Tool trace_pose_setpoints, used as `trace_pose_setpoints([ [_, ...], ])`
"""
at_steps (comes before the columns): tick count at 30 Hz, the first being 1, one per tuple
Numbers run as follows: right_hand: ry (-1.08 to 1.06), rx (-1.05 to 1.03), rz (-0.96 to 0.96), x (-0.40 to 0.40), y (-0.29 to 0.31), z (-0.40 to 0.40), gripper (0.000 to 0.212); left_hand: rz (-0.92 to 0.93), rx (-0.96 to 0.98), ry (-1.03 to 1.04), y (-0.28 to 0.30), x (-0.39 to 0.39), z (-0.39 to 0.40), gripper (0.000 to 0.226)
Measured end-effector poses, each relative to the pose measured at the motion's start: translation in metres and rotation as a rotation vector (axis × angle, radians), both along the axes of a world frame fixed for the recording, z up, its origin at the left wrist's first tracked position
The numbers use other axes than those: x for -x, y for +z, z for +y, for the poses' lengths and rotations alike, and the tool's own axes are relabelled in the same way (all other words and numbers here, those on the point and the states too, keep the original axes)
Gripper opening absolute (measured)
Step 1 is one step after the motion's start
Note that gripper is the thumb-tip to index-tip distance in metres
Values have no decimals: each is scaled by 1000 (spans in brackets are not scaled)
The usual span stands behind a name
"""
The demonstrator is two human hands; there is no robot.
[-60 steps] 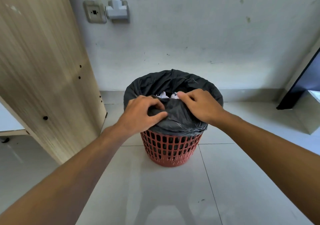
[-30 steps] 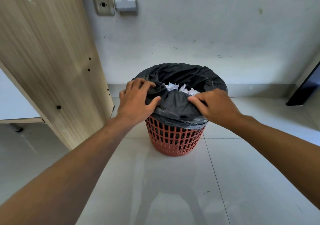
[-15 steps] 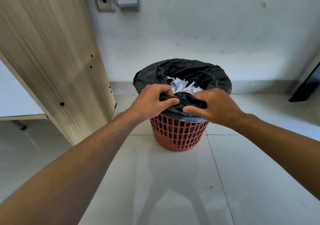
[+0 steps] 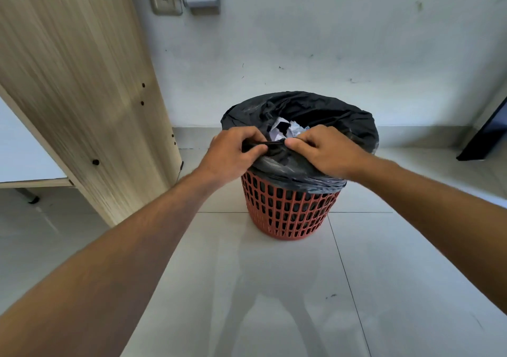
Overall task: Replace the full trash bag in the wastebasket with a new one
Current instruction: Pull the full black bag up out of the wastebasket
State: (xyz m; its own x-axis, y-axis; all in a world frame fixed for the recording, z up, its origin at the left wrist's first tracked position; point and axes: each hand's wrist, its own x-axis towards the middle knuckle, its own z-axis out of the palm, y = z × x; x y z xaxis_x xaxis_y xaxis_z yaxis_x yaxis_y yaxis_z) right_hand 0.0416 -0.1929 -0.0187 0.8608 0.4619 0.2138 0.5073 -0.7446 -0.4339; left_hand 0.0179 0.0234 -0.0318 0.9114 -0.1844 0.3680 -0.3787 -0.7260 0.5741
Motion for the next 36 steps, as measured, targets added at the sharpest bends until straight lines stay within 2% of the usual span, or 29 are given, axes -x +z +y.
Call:
trace_pose_setpoints([
  [3,64,116,-308,15,-13,-12,50,-5,37,106,-2,-4,-1,14],
  [7,24,59,-472,14,-20,-30,44,-34,12,125,-2,-5,-6,1],
  [9,-93,-31,-429,9,-19,-26,52,-86,-12,65,0,-3,-7,19],
  [11,-198,-76,-281,0,-13,-20,57,-89,-62,4,1,2,-9,36],
  [13,-288,-55,-90,-9,-4,-16,58,-73,-105,-39,-1,5,-10,40],
  [15,-315,-68,26,-13,0,-13,58,-59,-99,-52,-4,4,-10,32],
  [17,-228,-122,-54,-7,-1,-14,59,-37,-51,-36,-5,-3,-7,17],
  [19,-84,-60,-213,6,-6,-21,57,-34,-22,23,-5,-8,-6,21],
  [22,93,110,-311,21,-20,-34,46,-60,32,124,-5,-10,-9,26],
  [27,153,38,-382,18,-31,-35,53,-56,95,112,0,-6,-7,17],
  [31,93,56,-378,19,-31,-24,54,-25,28,10,-3,-1,-2,50],
  [36,25,-66,-365,23,-34,-14,48,-18,33,-4,-4,2,-6,61],
])
